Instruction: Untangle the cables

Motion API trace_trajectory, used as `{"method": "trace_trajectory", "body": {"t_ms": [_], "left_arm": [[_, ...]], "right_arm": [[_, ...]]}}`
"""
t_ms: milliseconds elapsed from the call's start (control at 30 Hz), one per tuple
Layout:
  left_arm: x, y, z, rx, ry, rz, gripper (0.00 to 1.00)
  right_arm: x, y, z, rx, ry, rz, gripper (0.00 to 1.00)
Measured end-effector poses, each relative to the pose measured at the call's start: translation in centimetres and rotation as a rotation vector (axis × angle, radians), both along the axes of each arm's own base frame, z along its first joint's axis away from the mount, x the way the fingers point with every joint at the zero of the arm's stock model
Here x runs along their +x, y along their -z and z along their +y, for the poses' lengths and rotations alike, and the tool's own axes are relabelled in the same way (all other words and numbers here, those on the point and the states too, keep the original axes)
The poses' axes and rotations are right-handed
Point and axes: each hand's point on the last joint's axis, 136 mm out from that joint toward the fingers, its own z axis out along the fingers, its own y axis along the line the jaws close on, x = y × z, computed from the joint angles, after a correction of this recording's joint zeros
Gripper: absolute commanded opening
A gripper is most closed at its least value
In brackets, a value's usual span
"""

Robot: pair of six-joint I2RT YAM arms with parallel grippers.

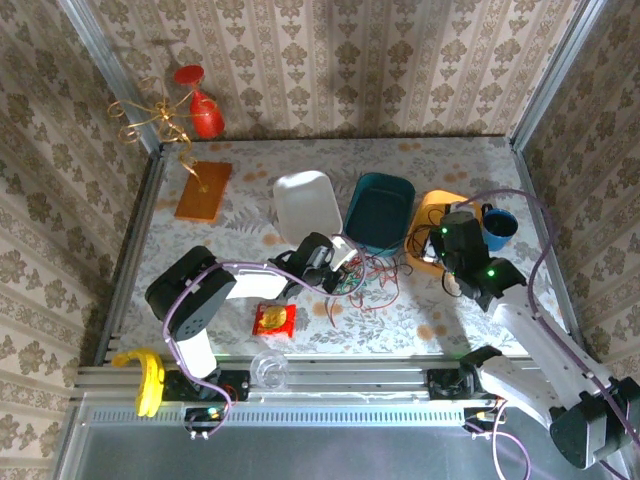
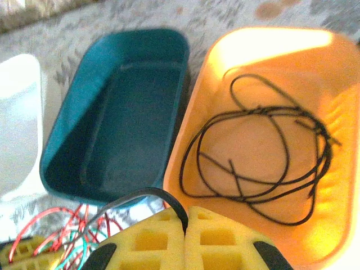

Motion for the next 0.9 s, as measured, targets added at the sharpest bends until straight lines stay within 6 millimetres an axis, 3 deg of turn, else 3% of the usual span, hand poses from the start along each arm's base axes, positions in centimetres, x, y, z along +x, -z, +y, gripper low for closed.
{"method": "trace_trajectory", "body": {"t_ms": [200, 333, 567, 700, 900], "left_arm": [[0.0, 0.1, 0.1, 0.004, -0.003, 0.000, 0.00], [0.1, 0.2, 0.2, 0.012, -0.008, 0.001, 0.00], [0.0, 0.3, 0.3, 0.018, -0.008, 0.005, 0.00], [0.0, 0.4, 0.3, 0.018, -0.008, 0.005, 0.00], [0.0, 0.4, 0.3, 0.020, -0.011, 0.004, 0.00]], "right_arm": [[-0.1, -4.5, -3.3, -0.014, 0.128, -0.116, 0.00], [-0.5, -8.5, -5.6, 0.002, 0.201, -0.223, 0.00], [-0.7, -13.4, -7.4, 0.039, 0.251, -0.329, 0.00], [0.0, -13.1, -7.9, 0.030, 0.272, -0.310, 0.00], [1.8, -9.3, -9.1, 0.007, 0.312, -0.219, 0.00]]}}
